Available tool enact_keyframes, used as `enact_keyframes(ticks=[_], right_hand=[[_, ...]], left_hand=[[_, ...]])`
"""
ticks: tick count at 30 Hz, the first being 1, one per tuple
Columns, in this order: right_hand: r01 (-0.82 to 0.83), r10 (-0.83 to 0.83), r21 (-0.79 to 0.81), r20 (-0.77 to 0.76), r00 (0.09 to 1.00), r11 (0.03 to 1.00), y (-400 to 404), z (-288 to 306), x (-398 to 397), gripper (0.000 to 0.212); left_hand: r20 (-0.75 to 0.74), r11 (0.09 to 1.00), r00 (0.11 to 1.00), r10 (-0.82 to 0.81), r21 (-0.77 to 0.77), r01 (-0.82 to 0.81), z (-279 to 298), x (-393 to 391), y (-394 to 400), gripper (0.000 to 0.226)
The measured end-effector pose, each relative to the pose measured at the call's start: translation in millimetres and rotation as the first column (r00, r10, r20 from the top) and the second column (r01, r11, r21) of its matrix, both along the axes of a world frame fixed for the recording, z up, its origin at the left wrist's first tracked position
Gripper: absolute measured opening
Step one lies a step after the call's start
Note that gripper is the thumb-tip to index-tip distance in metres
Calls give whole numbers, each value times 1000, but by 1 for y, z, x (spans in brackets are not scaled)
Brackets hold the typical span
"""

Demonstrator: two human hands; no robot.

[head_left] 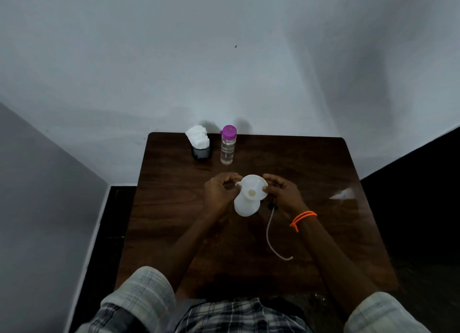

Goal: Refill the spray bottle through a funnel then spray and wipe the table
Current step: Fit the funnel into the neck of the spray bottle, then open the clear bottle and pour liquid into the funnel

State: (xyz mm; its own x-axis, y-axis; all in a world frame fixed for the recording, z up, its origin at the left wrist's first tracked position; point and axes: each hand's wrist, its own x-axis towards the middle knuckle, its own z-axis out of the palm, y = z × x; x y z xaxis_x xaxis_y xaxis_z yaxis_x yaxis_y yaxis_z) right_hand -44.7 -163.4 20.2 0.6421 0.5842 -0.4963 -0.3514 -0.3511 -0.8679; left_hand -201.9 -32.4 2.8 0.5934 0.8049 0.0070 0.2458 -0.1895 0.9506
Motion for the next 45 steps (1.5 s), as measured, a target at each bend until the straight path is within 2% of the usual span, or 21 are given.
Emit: enact_keyframes(ticks=[5, 10, 14, 16, 18, 21, 23, 27, 29, 30, 34, 38, 42, 45], right_hand=[[-15, 16, 8, -36, 999, 1000, -3, 7, 0, 40], [71, -63, 55, -134, 989, 996, -2, 7, 3, 21], [121, -114, 52, -120, 986, 991, 12, 2, 16, 9], [96, -95, 20, -65, 993, 995, 26, -4, 26, 8], [10, -8, -42, 40, 999, 999, 44, -10, 38, 16], [-123, 159, -172, 212, 964, 977, 75, -20, 54, 29], [-196, 266, -245, 296, 918, 949, 96, -23, 62, 34], [-310, 440, -338, 441, 782, 889, 137, -33, 70, 52], [-347, 485, -346, 504, 714, 872, 150, -34, 69, 52], [-366, 503, -349, 521, 689, 863, 155, -32, 68, 49], [-412, 545, -358, 553, 630, 838, 168, -27, 63, 43], [-400, 537, -359, 549, 640, 843, 170, -31, 63, 57], [-363, 451, -267, 535, 715, 892, 160, -28, 65, 48], [-316, 372, -197, 538, 757, 928, 152, -18, 70, 49]], left_hand=[[12, 1000, 1000, 5, -12, -5, -2, -3, -1, 22], [3, 995, 998, 62, -72, -62, 0, -4, 7, 19], [-21, 987, 989, 147, -59, -148, -1, -1, 26, 17], [-36, 985, 986, 166, -41, -167, 1, 4, 39, 17], [-43, 984, 983, 179, -13, -180, 4, 12, 54, 17], [-76, 983, 981, 181, 27, -180, 5, 30, 79, 36], [-116, 987, 980, 163, 35, -160, 2, 44, 95, 53], [-137, 997, 989, 51, 69, -42, -5, 75, 121, 65], [-161, 995, 987, -6, 96, 22, -7, 86, 129, 76], [-172, 993, 985, -23, 114, 43, -9, 90, 131, 75], [-145, 985, 989, -26, 166, 51, -12, 98, 137, 45], [-168, 980, 986, 17, 197, 17, -18, 102, 140, 44], [-182, 987, 983, 32, 160, -2, -4, 108, 139, 44], [-133, 993, 991, 18, 116, -3, 16, 114, 136, 48]])
